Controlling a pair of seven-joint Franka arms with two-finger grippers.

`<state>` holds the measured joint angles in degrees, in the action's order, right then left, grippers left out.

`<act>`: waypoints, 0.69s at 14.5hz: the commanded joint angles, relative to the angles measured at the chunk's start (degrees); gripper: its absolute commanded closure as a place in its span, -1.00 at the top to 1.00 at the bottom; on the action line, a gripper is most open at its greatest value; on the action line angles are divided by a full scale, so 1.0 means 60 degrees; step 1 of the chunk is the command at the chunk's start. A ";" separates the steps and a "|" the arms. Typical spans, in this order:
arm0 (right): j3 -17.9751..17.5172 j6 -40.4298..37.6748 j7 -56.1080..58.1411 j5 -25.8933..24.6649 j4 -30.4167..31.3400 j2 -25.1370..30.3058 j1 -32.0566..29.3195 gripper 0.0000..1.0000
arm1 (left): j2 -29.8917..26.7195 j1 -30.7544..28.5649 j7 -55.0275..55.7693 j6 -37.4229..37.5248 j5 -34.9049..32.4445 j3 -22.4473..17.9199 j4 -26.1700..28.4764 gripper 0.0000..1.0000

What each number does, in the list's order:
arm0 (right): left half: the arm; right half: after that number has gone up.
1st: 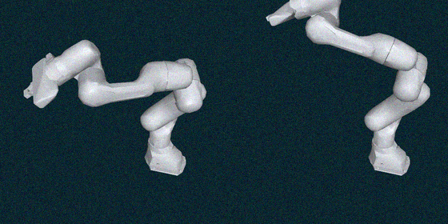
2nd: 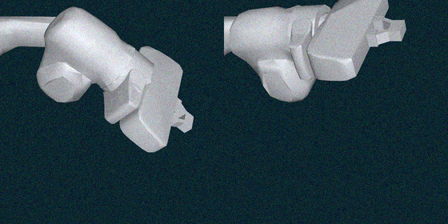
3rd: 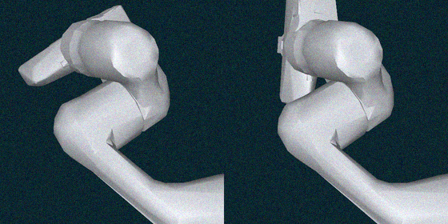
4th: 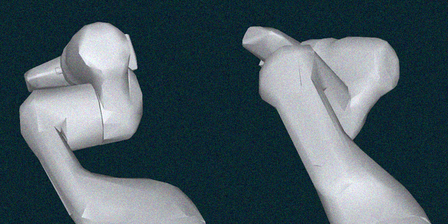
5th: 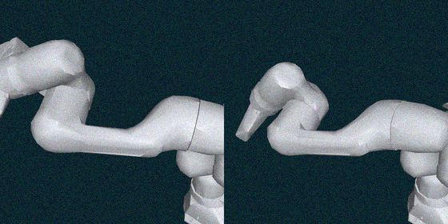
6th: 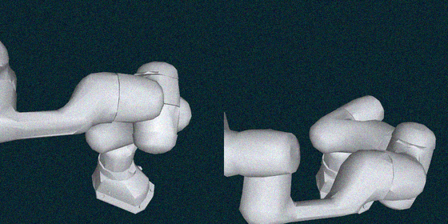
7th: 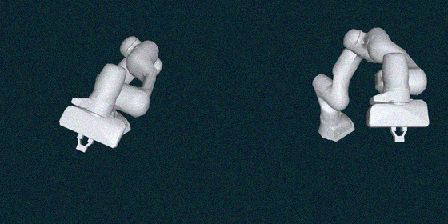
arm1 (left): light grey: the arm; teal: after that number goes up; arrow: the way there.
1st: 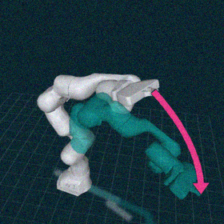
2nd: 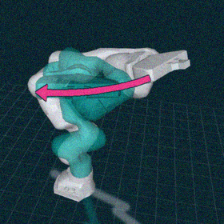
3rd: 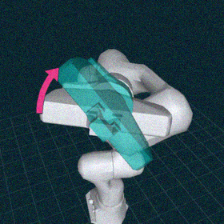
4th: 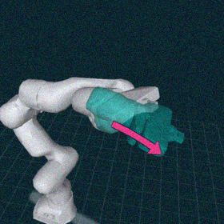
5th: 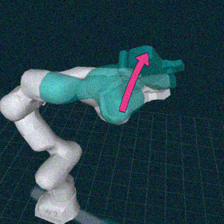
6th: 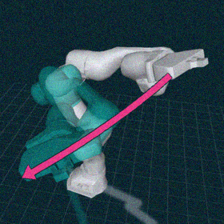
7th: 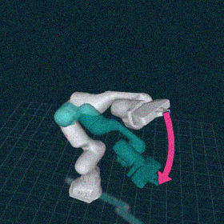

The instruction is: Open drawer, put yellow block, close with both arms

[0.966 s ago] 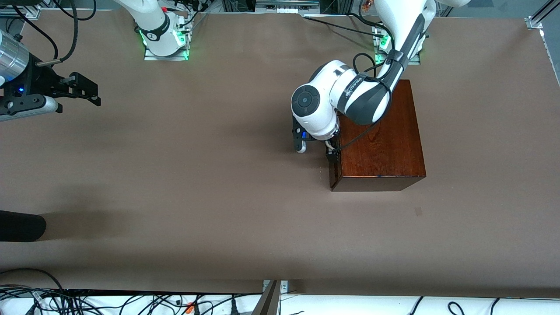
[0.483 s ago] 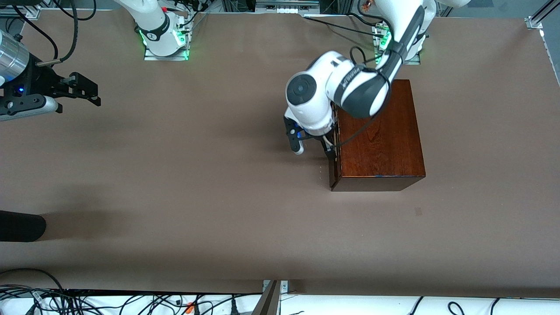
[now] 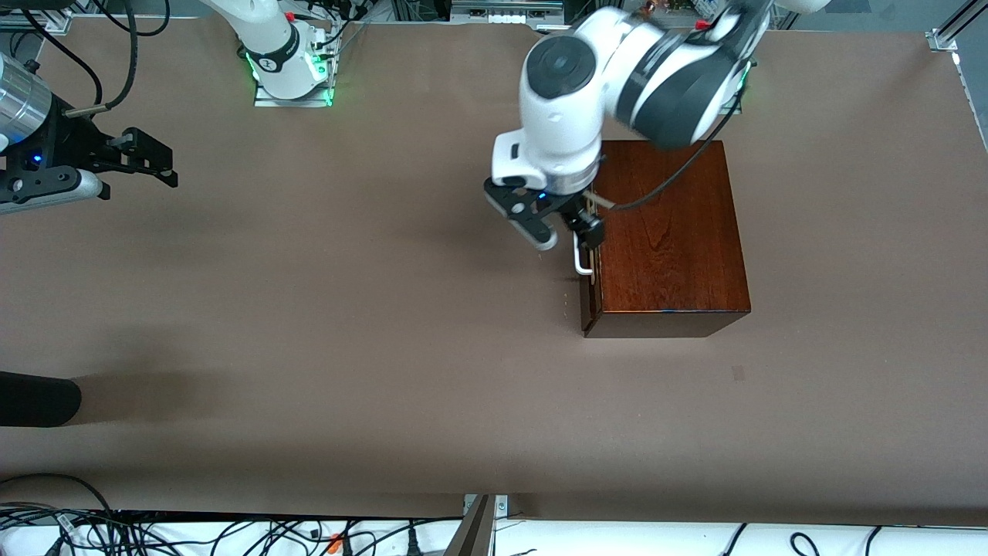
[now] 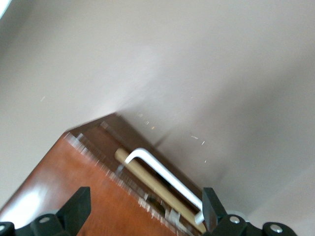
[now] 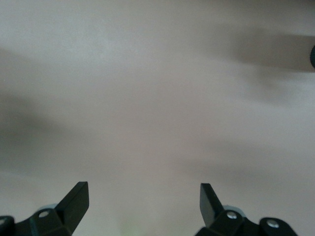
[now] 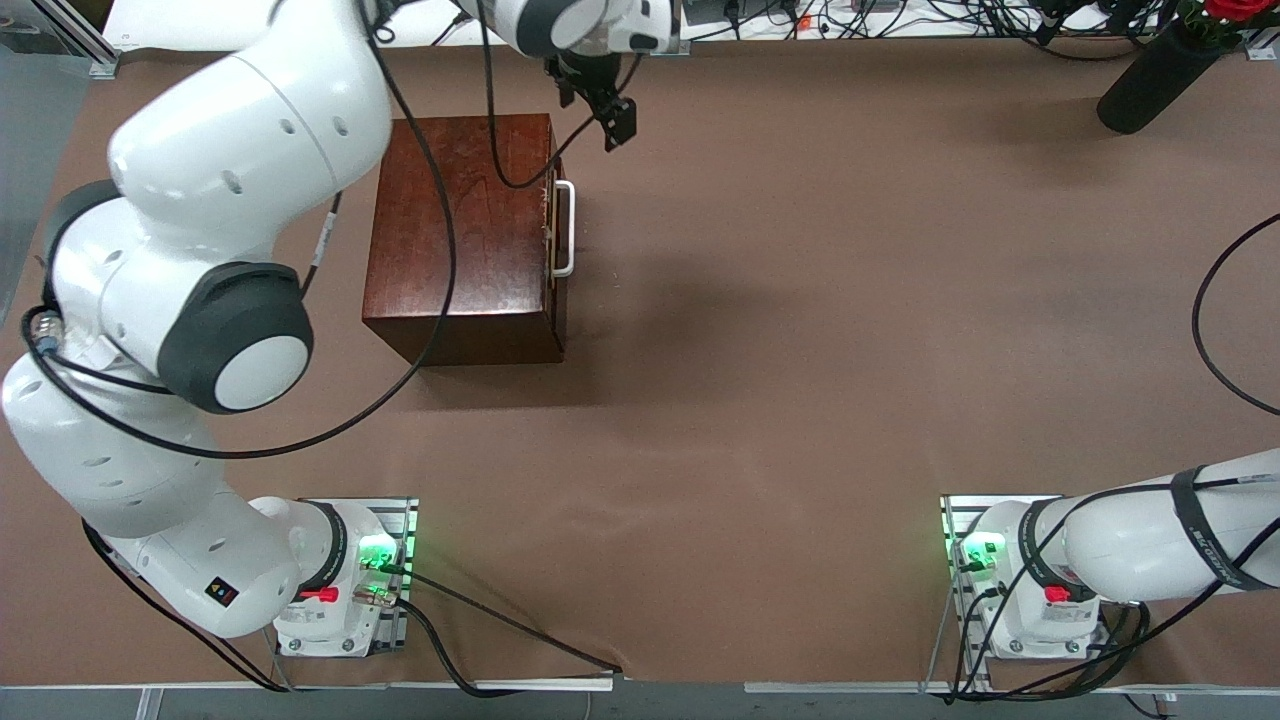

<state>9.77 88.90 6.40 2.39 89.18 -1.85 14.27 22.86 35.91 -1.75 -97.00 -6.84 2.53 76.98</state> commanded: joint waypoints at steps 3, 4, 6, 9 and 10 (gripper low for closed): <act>-0.0047 -0.0050 0.0003 -0.0017 -0.0186 -0.0072 -0.0079 1.00 | -0.1054 -0.1864 0.1346 0.0755 0.0595 -0.0011 0.0075 1.00; -0.0047 -0.0050 0.0003 -0.0017 -0.0186 -0.0058 -0.0079 1.00 | -0.1201 -0.2435 0.1302 0.0800 0.1003 -0.0025 0.0075 1.00; -0.0047 -0.0050 0.0003 -0.0017 -0.0186 -0.0072 -0.0079 1.00 | -0.1610 -0.3461 0.1243 0.0829 0.1665 -0.0011 0.0104 1.00; -0.0033 -0.0050 0.0017 -0.0017 -0.0186 -0.0072 -0.0079 1.00 | -0.2064 -0.4036 0.1302 0.1531 0.1652 -0.0375 0.0293 1.00; -0.0032 -0.0050 0.0003 -0.0017 -0.0186 -0.0072 -0.0079 1.00 | -0.2269 -0.4052 0.1186 0.1605 0.1652 -0.0740 0.0468 1.00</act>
<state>9.79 88.91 6.40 2.39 89.17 -1.86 14.25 12.72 11.77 5.34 -88.66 2.07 0.44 76.88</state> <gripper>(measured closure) 0.000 0.000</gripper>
